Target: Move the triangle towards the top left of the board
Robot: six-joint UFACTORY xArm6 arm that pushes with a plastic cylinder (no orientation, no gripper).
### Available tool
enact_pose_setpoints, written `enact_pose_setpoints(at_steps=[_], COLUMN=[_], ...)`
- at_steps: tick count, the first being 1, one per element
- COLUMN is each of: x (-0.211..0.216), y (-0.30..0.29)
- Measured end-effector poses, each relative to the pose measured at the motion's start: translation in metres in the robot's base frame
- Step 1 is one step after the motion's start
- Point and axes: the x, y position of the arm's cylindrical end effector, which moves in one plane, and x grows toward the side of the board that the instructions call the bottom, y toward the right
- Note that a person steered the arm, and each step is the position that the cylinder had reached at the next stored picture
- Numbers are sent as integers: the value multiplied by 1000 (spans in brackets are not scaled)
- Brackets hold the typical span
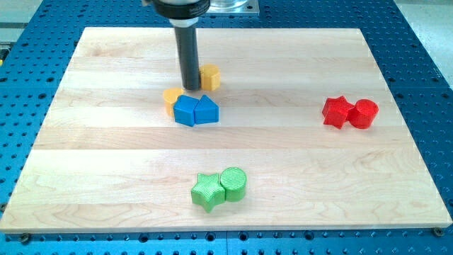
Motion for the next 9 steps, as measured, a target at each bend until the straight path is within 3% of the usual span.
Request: enact_pose_setpoints(at_steps=[2,3,4,6,7,8,9], x=[119,129,100,36,31,86,100], y=[105,83,51,51,34,63,47])
